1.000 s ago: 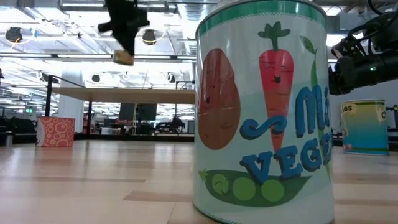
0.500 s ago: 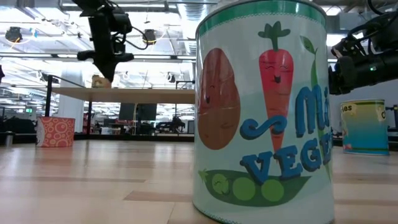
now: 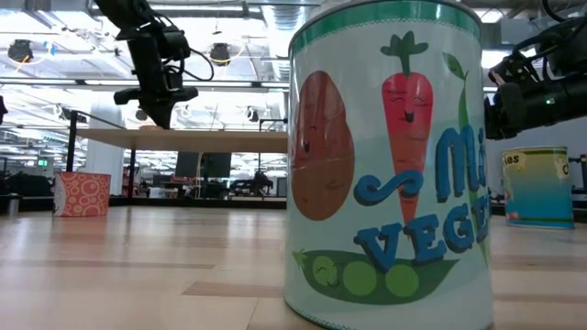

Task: Pick and place cans onto a shelf
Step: Put the canned mushrooms on the shelf, then put the canned cherries on the shelf

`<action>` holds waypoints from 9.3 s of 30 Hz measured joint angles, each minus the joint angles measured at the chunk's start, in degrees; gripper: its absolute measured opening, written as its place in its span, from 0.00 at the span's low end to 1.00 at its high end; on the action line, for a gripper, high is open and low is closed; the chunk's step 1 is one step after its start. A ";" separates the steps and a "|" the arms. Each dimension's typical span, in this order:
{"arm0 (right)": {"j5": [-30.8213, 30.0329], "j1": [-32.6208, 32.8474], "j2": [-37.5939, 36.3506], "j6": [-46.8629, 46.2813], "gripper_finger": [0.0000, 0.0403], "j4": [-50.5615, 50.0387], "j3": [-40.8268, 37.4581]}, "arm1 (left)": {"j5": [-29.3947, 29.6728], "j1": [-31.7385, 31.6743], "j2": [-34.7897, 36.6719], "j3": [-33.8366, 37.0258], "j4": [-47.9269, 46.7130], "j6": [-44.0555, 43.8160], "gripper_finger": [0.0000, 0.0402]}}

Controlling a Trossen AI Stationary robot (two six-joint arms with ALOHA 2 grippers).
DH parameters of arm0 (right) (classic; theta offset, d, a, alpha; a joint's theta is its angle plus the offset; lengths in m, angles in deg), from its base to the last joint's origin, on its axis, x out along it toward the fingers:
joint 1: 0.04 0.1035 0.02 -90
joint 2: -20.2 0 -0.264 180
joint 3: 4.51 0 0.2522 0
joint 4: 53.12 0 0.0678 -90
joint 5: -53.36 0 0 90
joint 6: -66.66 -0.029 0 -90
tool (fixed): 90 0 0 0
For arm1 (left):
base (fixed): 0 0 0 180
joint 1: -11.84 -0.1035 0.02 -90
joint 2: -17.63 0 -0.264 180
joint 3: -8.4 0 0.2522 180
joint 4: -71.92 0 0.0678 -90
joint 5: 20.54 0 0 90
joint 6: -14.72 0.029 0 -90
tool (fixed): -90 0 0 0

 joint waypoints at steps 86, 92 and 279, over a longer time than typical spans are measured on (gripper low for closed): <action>-12.97 22.02 7.93 -15.74 0.03 -16.97 17.39 | 4.71 70.52 30.76 50.75 71.23 17.86 0.00; -24.09 35.89 16.15 -21.05 0.03 -26.97 23.87 | 4.71 70.52 30.69 50.73 71.38 17.55 0.00; -18.10 36.59 52.87 7.98 0.04 55.10 0.46 | 12.31 60.96 -18.23 -42.73 -34.41 -3.09 0.00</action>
